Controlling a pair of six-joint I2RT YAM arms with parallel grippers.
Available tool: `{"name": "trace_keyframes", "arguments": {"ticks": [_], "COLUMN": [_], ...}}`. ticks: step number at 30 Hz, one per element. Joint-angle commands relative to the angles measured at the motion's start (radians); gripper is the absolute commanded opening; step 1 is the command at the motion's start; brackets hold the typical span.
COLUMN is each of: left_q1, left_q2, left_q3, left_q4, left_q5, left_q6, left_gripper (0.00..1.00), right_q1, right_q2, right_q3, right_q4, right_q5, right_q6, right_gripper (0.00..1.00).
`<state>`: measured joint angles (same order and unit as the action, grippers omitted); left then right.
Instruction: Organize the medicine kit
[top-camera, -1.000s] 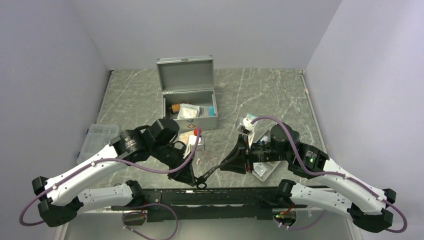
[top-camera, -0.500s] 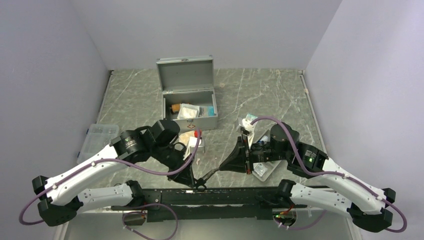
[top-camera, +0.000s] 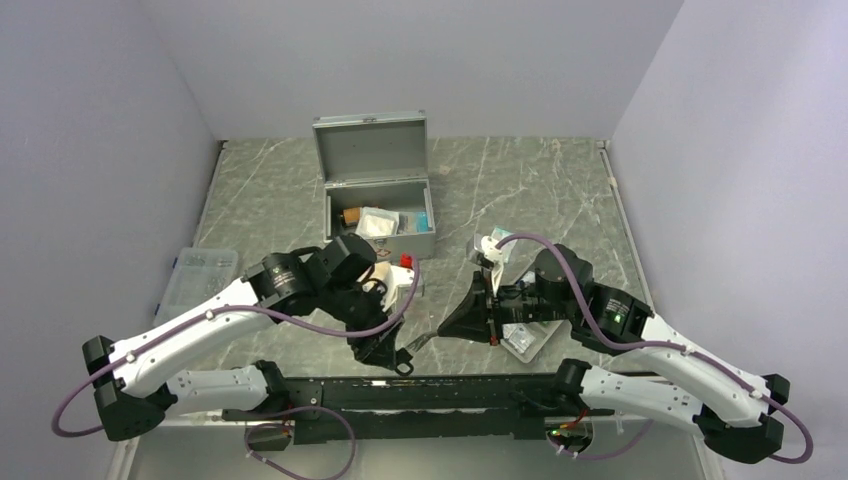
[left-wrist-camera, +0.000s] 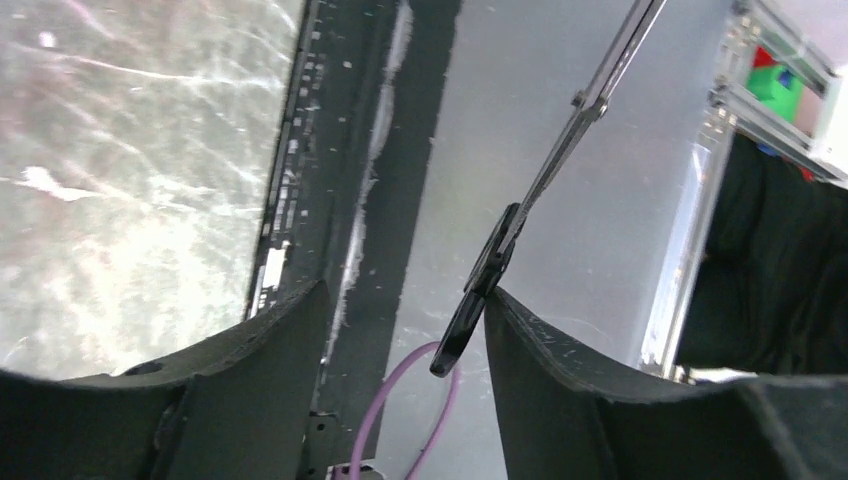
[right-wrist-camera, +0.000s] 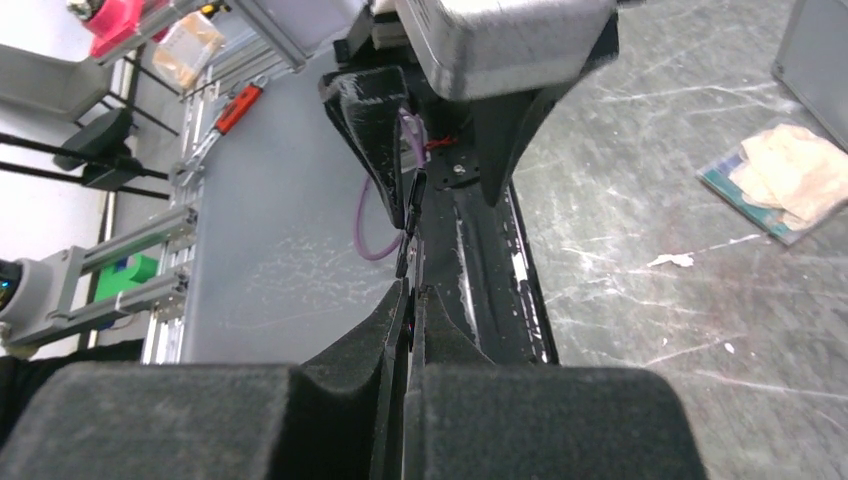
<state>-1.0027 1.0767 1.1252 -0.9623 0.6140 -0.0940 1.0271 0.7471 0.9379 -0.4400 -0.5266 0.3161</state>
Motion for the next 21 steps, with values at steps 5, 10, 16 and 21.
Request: {"name": "trace_keyframes", "arguments": {"ticks": [5, 10, 16, 21], "left_q1": [0.007, 0.010, 0.010, 0.010], "left_q2": [-0.079, -0.159, -0.246, -0.324], "left_q3": [0.144, 0.163, 0.112, 0.032], "left_q4": [0.024, 0.029, 0.036, 0.073], "left_q5": [-0.361, -0.672, -0.910, -0.970], "left_q6": [-0.047, -0.112, -0.176, -0.200], "left_gripper": [0.71, 0.80, 0.98, 0.99], "right_q1": [-0.004, -0.052, -0.160, -0.243], "right_q2": [0.054, 0.095, 0.207, 0.319], "right_q3": [0.033, 0.036, 0.070, 0.110], "right_q4": [-0.037, 0.016, 0.121, 0.240], "right_q5": [0.169, 0.278, 0.368, 0.405], "right_q6": [-0.032, -0.008, 0.077, 0.164], "right_gripper": [0.00, 0.00, 0.00, 0.00]}}
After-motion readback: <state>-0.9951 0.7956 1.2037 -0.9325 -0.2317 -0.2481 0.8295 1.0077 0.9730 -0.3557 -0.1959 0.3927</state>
